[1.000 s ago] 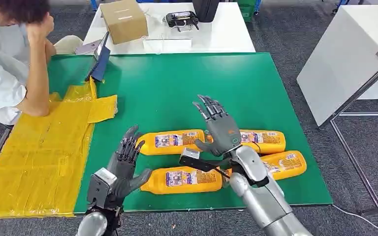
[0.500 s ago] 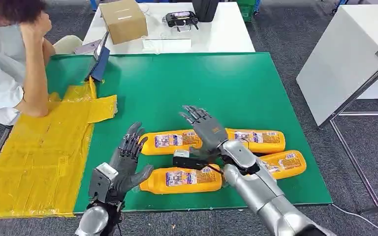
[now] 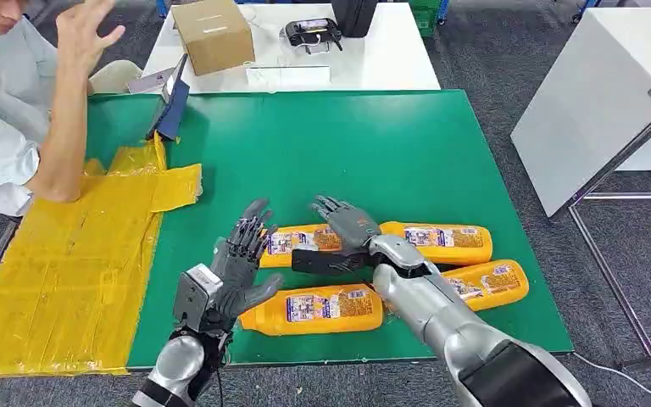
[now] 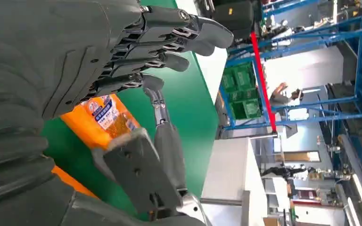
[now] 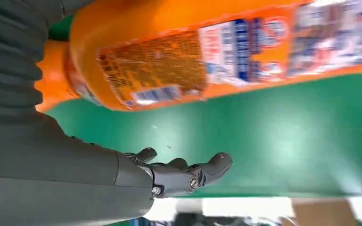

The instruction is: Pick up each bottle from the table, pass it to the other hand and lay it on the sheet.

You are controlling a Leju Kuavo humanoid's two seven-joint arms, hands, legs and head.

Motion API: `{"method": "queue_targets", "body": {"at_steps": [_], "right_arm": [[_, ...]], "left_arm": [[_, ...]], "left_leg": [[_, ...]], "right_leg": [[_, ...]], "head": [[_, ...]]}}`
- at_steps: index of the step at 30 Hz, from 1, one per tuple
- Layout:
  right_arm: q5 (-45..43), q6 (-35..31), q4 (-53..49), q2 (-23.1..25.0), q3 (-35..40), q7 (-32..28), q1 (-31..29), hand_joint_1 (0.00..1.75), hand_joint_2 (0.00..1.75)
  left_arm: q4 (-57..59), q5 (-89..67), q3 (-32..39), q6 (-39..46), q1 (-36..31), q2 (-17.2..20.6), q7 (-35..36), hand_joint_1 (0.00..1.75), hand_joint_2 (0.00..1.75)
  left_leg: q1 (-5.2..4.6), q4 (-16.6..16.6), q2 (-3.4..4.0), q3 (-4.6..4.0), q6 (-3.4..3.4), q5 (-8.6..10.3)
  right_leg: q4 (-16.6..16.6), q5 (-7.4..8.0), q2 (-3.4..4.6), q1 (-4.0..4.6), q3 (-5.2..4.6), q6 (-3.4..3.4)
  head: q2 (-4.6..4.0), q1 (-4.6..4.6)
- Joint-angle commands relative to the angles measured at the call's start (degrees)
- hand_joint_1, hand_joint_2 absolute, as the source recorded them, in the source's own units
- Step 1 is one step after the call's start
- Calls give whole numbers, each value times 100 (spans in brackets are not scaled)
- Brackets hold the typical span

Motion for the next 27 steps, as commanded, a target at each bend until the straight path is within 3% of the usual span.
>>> {"method": "queue_targets", "body": {"at_steps": [1,9,10,15,21,27], "right_arm": [[500,40,1182,174,369,860,-565,0,175],[642,86,1227,195,480,999,-556,0,175],[1410,286,1308,336,1220,1067,-493,0,175],[1478,266,1310,368,1285,1083,-467,0,175],[2459,-151,1315,589,2186,1155,-417,0,175],[2473,-145,1321,604,2195,1182,-414,0,175]], "left_arm": [[572,5,-266,73,-335,-5,-3,0,175],[564,-104,-312,183,-339,-21,-22,0,175],[604,-8,-399,141,-331,-68,-27,0,175],[611,2,-401,143,-323,-71,-30,0,175],[616,88,-377,225,-232,-75,-68,0,175],[619,89,-377,226,-233,-71,-69,0,175]], "left_leg": [[2,-1,-8,14,-6,-4],[6,-1,-9,19,-7,-6],[7,-1,-14,20,-8,-6],[11,-2,-12,29,-9,-10],[8,-6,0,29,-8,-7],[14,-4,-11,45,-11,-12]], "right_leg": [[0,-5,14,-1,14,-6],[-2,-6,16,2,20,-8],[-2,-8,13,3,22,-9],[-7,-9,19,7,32,-10],[-8,-5,23,5,26,-8],[-9,-12,21,8,43,-13]], "head": [[0,0],[0,0],[0,0],[0,2],[0,0],[0,2]]}}
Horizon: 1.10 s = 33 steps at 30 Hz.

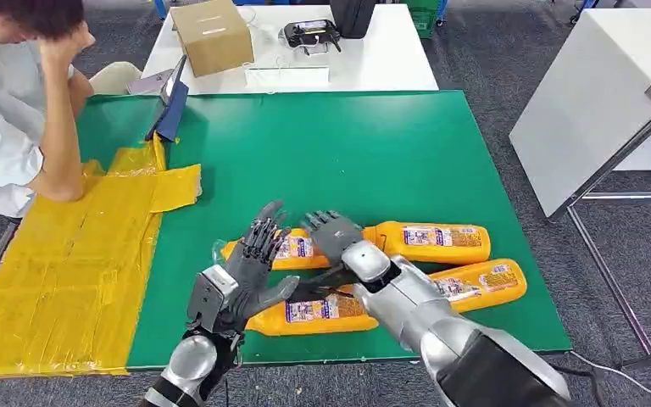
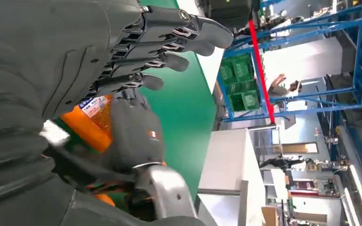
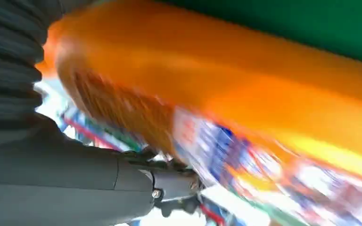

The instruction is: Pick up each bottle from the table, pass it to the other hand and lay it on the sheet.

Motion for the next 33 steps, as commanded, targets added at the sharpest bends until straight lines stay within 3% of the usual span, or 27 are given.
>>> {"method": "queue_targets", "body": {"at_steps": [1,8,12,13,14,28,33], "right_arm": [[106,4,427,75,706,37,-63,0,175],[252,32,455,100,831,76,-83,0,175],[-229,288,467,137,318,-11,-31,0,175],[-553,436,461,146,9,-126,1,141,175],[-705,535,468,135,-137,-183,1,175,175],[-913,1176,650,-22,-604,536,62,175,175],[-855,1079,637,-103,-605,659,189,175,175]], "left_arm": [[386,30,-119,5,-126,43,1,0,175],[381,37,-100,35,-111,40,2,0,175],[453,42,-97,25,-144,34,2,0,175],[489,42,-107,20,-171,24,5,0,175],[530,44,-128,12,-208,12,3,0,175],[796,52,-180,-34,-393,-83,-15,0,175],[796,44,-191,-21,-392,-79,-31,0,175]], "left_leg": [[8,-7,-20,27,-7,-7],[10,-5,-26,37,-10,-11],[12,-9,-21,41,-12,-11],[11,-7,-24,38,-10,-9],[5,-7,-22,27,-6,-4],[7,-5,-34,26,-6,-2],[4,-7,-34,37,-4,0]], "right_leg": [[-11,-9,6,3,33,-8],[-12,-14,11,4,47,-11],[-14,-12,16,5,49,-13],[-13,-11,10,5,46,-11],[-9,-7,2,1,32,-7],[-12,-7,-8,-2,38,-8],[-14,-7,-13,-4,43,-5]], "head": [[0,0],[0,2],[0,2],[0,2],[0,4],[0,2],[0,2]]}}
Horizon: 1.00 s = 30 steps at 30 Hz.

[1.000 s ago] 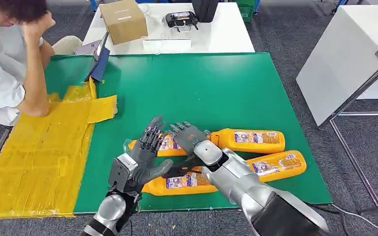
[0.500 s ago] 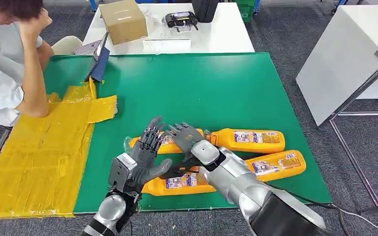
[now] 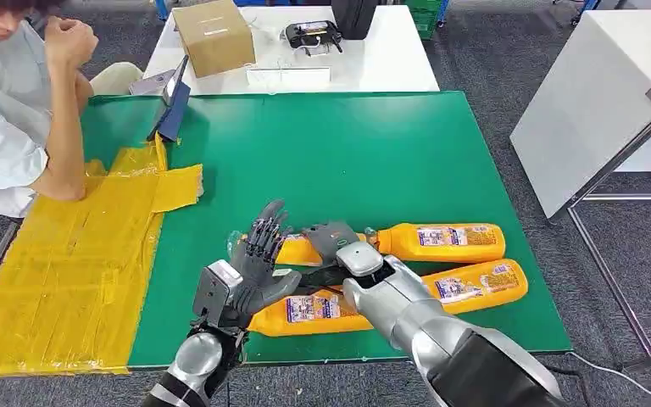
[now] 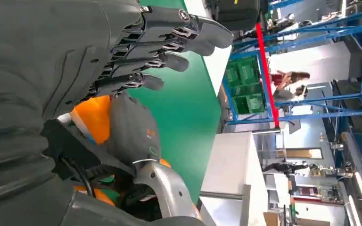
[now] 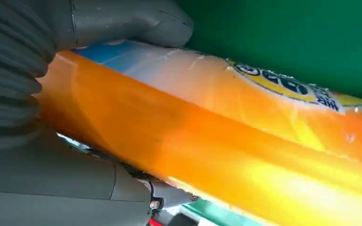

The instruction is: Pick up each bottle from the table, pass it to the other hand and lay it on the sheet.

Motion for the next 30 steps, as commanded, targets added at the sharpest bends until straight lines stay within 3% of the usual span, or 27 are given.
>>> {"method": "queue_targets", "body": {"at_steps": [1,4,6,7,9,12,13,17,19,21,23,24,28,30], "right_arm": [[70,-204,409,-242,-179,214,252,175,175],[-281,-1868,61,-289,-749,136,243,175,175],[-937,-3763,-656,-375,-1681,-648,433,175,175],[-924,-3670,-774,-414,-1712,-650,445,175,175],[-1796,-4183,-2626,-509,-2581,-1520,1302,175,175],[-1929,-3961,-4269,-697,-2917,-1551,2165,175,175],[-1929,-3962,-4271,-708,-2923,-1551,2183,175,175],[-3315,-3672,-5201,-590,-3419,-2247,2816,175,175],[-3329,-3663,-5281,-584,-3426,-2256,2905,175,175],[-3730,-3165,-5515,-556,-3313,-2458,3095,175,175],[-4207,-2178,-5625,-555,-2967,-2454,3241,175,175],[-4823,-948,-5509,-608,-2561,-2393,3273,175,175],[-4836,-918,-5230,-528,-2322,-2521,3290,175,175],[-5149,-15,-5051,-631,-1930,-2660,3260,175,175]], "left_arm": [[453,-8,-159,37,-249,22,-10,0,175],[111,-100,-28,155,-17,99,53,0,175],[-325,-326,199,310,345,146,168,0,175],[-389,-344,221,300,403,170,172,0,175],[-626,-486,354,402,666,200,199,0,175],[-737,-579,479,484,845,212,165,0,175],[-736,-580,480,483,848,216,165,0,175],[-799,-639,563,569,935,234,138,0,175],[-831,-638,573,567,962,246,138,0,175],[-884,-670,606,602,1010,268,140,0,175],[-934,-667,640,606,1038,297,138,0,175],[-945,-666,634,605,1026,323,139,0,175],[-928,-665,623,603,996,337,139,0,175],[-922,-665,595,592,970,354,129,0,175]], "left_leg": [[11,-10,-36,31,-7,-3],[8,-7,-23,24,-6,-2],[9,-3,-23,22,-6,-4],[5,-4,-13,18,-5,-4],[12,8,-18,18,-8,-14],[7,-6,-7,9,-7,-11],[12,-5,-23,17,-10,-17],[9,-4,-45,-2,-8,-15],[7,1,-42,-7,-5,-16],[6,4,-38,1,-9,-28],[5,4,-37,-15,-7,-22],[7,5,-32,0,-10,-31],[9,-3,-25,-3,-9,-27],[5,-2,-22,-12,-7,-24]], "right_leg": [[-17,-9,-4,6,44,-9],[-12,-5,0,4,33,-7],[-10,-6,6,5,35,-8],[-7,-4,13,2,28,-6],[0,-11,25,7,35,-9],[-13,0,22,7,23,0],[-14,-10,12,10,38,-3],[-11,-13,-8,7,23,1],[-5,-19,-8,4,15,1],[-1,-26,5,1,23,-1],[0,-16,5,2,6,1],[-1,-22,18,3,19,-3],[-7,-14,19,6,13,-5],[-3,-12,18,4,-1,-3]], "head": [[0,0],[0,0],[0,0],[2,0],[0,9],[0,0],[0,7],[0,-4],[0,4],[0,-2],[0,0],[0,2],[0,2],[0,0]]}}
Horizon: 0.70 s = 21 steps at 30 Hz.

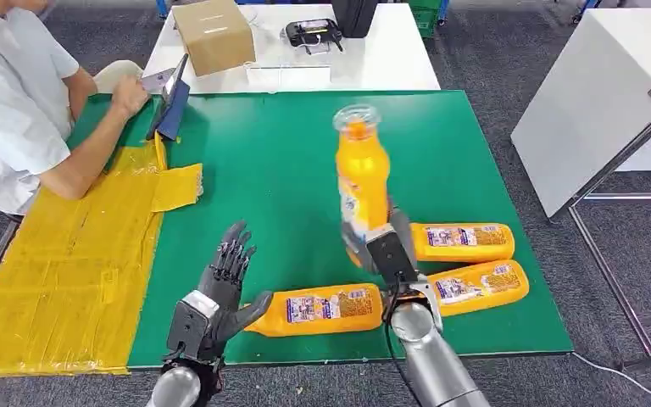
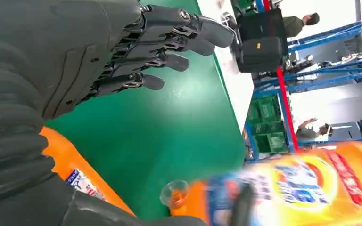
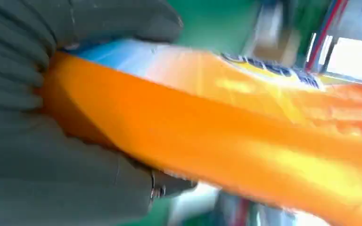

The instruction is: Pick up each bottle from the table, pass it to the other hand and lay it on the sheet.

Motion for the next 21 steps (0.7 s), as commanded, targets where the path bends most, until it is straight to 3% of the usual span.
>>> {"method": "queue_targets", "body": {"at_steps": [1,6,10,16,21], "right_arm": [[-485,1507,166,-199,1217,-311,126,175,175],[272,1307,700,-121,2366,-434,25,175,175],[852,1037,920,-128,2796,-236,-180,175,175],[993,928,1029,-120,2874,-205,-255,175,175],[1845,584,1214,-168,3486,38,-448,175,175]], "left_arm": [[52,0,53,-47,-112,172,-6,0,175],[76,5,71,-54,-157,139,-6,0,175],[60,-3,36,-82,-163,121,-15,0,175],[29,-3,30,-81,-157,116,-15,0,175],[8,1,100,-91,-169,109,-15,0,175]], "left_leg": [[14,3,-8,32,-13,-17],[9,-6,19,24,-8,-7],[16,2,2,41,-15,-18],[11,-4,9,36,-10,-11],[9,-4,7,29,-9,-7]], "right_leg": [[-3,-15,27,8,34,-14],[-8,-4,33,5,22,-9],[-4,-18,32,9,45,-17],[-9,-14,35,5,37,-4],[-8,-13,28,3,27,-2]], "head": [[0,0],[0,2],[0,0],[0,2],[0,4]]}}
